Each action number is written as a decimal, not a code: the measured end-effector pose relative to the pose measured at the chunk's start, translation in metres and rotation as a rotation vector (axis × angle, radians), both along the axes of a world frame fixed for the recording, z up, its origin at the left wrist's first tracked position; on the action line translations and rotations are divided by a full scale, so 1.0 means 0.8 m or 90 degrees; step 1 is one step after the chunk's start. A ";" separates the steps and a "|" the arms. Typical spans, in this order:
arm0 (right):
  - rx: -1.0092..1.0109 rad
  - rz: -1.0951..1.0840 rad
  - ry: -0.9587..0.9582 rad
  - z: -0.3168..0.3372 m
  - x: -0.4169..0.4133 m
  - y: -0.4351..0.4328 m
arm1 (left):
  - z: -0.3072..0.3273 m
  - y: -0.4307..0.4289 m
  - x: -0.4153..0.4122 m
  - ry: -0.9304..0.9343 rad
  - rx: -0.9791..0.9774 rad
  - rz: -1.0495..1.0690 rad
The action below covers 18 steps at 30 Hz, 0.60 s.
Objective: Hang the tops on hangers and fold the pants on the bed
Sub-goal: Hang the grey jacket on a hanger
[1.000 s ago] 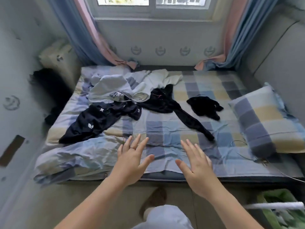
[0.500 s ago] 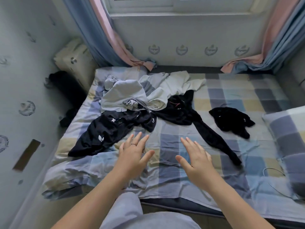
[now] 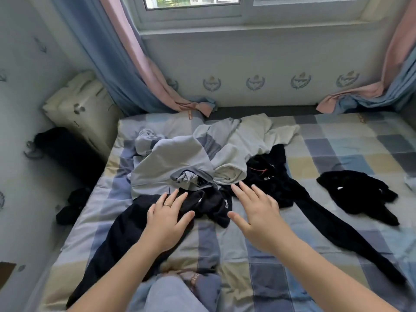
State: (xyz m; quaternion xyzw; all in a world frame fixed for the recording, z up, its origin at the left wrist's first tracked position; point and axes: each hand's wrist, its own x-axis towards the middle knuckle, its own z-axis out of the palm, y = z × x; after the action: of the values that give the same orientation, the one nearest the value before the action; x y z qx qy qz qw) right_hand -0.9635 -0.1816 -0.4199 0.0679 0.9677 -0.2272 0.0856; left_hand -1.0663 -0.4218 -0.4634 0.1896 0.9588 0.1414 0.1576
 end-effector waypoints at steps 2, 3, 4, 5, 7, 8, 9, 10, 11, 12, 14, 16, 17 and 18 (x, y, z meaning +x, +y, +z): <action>0.002 0.004 -0.005 -0.027 -0.076 -0.026 | -0.033 -0.025 -0.072 -0.021 0.000 0.011; 0.002 0.004 -0.013 -0.042 -0.114 -0.038 | -0.048 -0.038 -0.106 -0.035 0.005 0.022; 0.000 0.004 -0.029 -0.057 -0.152 -0.049 | -0.063 -0.051 -0.140 -0.051 0.013 0.038; -0.004 0.003 -0.050 -0.073 -0.190 -0.059 | -0.079 -0.062 -0.174 -0.067 0.023 0.059; -0.015 0.006 -0.087 -0.105 -0.261 -0.077 | -0.111 -0.083 -0.239 -0.097 0.041 0.106; -0.019 0.008 -0.096 -0.123 -0.293 -0.085 | -0.128 -0.091 -0.271 -0.108 0.046 0.127; -0.021 0.008 -0.103 -0.140 -0.324 -0.093 | -0.145 -0.098 -0.301 -0.114 0.046 0.144; -0.022 0.004 -0.111 -0.157 -0.354 -0.100 | -0.162 -0.104 -0.331 -0.118 0.043 0.160; -0.024 -0.001 -0.118 -0.175 -0.382 -0.107 | -0.178 -0.110 -0.359 -0.116 0.044 0.174; -0.021 -0.002 -0.122 -0.190 -0.409 -0.115 | -0.194 -0.114 -0.386 -0.107 0.046 0.185; 0.003 0.005 -0.120 -0.219 -0.459 -0.130 | -0.223 -0.121 -0.434 -0.090 0.049 0.191; 0.067 0.020 -0.114 -0.243 -0.506 -0.145 | -0.246 -0.122 -0.474 -0.091 0.044 0.169; 0.109 0.026 -0.107 -0.251 -0.530 -0.152 | -0.255 -0.120 -0.490 -0.101 0.042 0.151; 0.146 0.033 -0.096 -0.258 -0.552 -0.159 | -0.262 -0.117 -0.503 -0.113 0.040 0.134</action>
State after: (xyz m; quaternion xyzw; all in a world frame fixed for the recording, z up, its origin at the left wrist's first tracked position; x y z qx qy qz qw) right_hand -1.4048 -0.3091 -0.6260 0.0692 0.9796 -0.1069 0.1554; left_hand -1.4685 -0.5151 -0.6731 0.0795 0.9508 0.2034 0.2198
